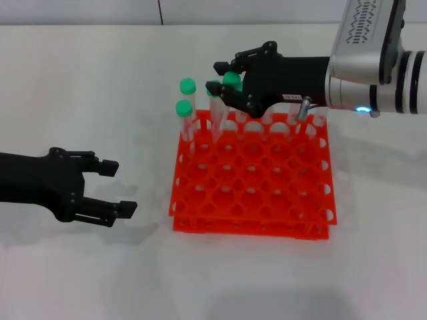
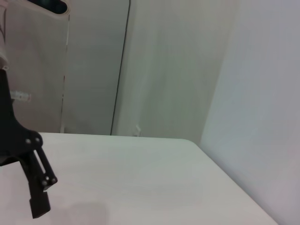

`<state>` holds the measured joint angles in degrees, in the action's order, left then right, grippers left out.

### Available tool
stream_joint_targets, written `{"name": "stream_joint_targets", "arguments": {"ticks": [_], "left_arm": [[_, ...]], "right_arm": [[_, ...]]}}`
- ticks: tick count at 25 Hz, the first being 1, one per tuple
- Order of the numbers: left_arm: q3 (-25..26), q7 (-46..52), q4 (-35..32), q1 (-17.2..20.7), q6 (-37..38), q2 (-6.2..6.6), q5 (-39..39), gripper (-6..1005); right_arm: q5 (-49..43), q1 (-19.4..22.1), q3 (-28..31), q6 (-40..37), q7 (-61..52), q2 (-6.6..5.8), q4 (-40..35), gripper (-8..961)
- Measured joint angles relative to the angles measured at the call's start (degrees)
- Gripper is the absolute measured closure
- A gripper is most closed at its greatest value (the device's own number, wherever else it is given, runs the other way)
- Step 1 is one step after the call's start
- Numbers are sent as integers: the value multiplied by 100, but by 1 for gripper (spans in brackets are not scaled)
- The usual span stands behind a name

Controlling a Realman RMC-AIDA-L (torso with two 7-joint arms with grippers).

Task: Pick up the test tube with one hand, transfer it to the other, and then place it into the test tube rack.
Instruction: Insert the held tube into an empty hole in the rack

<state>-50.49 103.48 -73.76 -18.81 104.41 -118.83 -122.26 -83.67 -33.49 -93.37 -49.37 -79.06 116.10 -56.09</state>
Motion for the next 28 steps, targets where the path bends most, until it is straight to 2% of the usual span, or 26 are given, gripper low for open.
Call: {"name": "stream_joint_targets", "arguments": {"ticks": [28], "left_arm": [[-32, -38, 60, 1, 0, 0, 0, 105]], "right_arm": [[0, -137, -267, 66, -34, 9, 47, 675]]}}
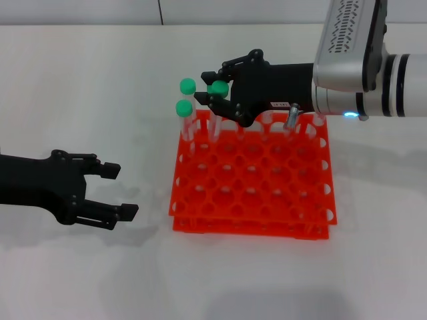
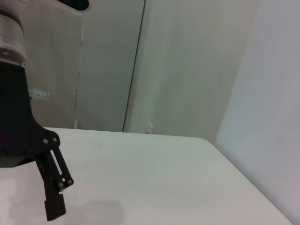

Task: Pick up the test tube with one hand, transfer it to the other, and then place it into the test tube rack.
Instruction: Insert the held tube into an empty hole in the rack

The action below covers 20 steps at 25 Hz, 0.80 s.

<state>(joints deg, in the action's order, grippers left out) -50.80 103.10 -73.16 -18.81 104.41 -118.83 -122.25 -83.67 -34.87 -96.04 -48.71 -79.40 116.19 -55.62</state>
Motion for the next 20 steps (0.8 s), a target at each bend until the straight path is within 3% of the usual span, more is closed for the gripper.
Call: {"name": "stream_joint_targets", "arguments": {"ticks": [20], "left_arm": [[0, -2, 5, 0, -28, 0, 13, 106]], "right_arm": [[0, -93, -20, 64, 30, 0, 226, 659]]}}
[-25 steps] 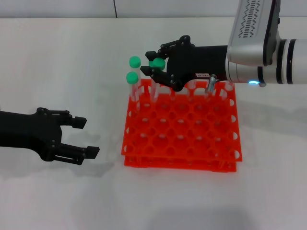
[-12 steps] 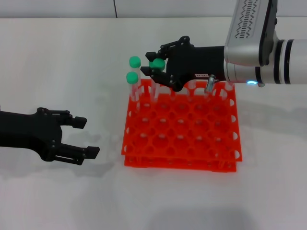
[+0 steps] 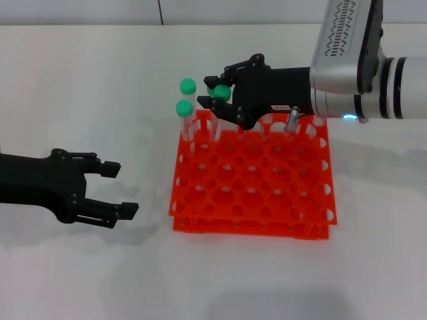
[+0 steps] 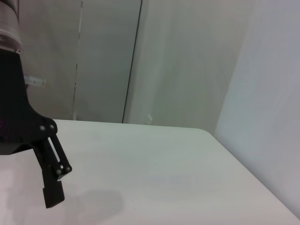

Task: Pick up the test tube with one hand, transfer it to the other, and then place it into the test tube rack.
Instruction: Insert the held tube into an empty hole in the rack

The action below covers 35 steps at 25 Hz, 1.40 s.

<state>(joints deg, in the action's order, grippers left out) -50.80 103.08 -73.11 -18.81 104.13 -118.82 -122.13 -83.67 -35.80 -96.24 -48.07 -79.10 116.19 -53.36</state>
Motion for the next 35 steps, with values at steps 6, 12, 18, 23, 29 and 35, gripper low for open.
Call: {"name": "stream_joint_targets", "arguments": {"ticks": [6, 12, 18, 23, 29, 35], "left_arm": [[0, -31, 107, -39, -27, 0, -4, 106], [0, -62, 198, -78, -43, 10, -8, 105], [5, -72, 201, -93, -48, 17, -11, 105], [10, -75, 201, -96, -52, 18, -13, 105], [3, -78, 203, -97, -52, 18, -13, 106], [0, -78, 216, -97, -52, 18, -13, 105]], "right_arm": [[0, -1, 0, 3, 0, 0, 44, 654], [0, -9, 0, 3, 0, 0, 80, 648], [0, -17, 0, 2, 0, 0, 81, 643], [0, -21, 0, 0, 1, 0, 81, 638], [0, -46, 0, 0, -4, 0, 81, 633], [0, -55, 0, 0, -18, 0, 81, 628]]}}
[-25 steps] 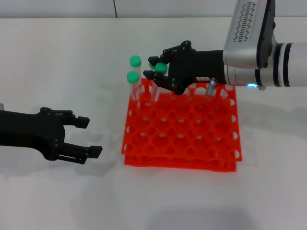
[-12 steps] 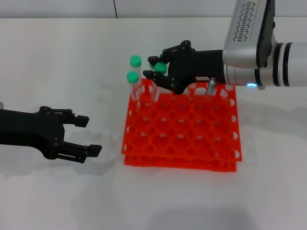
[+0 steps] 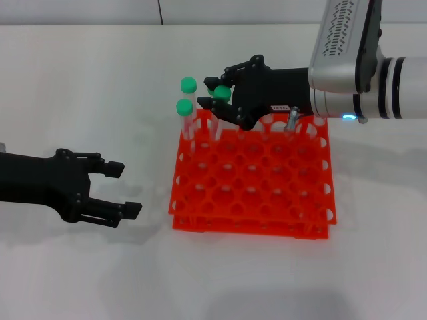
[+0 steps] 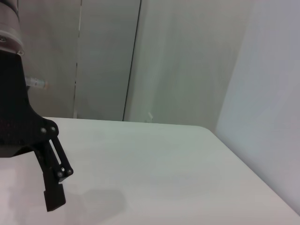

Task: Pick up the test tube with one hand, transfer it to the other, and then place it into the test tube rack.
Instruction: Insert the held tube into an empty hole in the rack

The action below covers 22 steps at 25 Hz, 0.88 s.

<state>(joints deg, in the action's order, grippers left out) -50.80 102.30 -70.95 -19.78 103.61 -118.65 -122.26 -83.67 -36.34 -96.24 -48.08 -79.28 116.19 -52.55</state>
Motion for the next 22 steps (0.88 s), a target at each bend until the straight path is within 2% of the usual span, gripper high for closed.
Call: {"name": "stream_joint_targets", "arguments": {"ticks": [22], "left_arm": [[0, 0, 12, 0, -8, 9, 0, 105]], "right_arm": [[0, -14, -58, -50, 7, -17, -1, 608]]}}
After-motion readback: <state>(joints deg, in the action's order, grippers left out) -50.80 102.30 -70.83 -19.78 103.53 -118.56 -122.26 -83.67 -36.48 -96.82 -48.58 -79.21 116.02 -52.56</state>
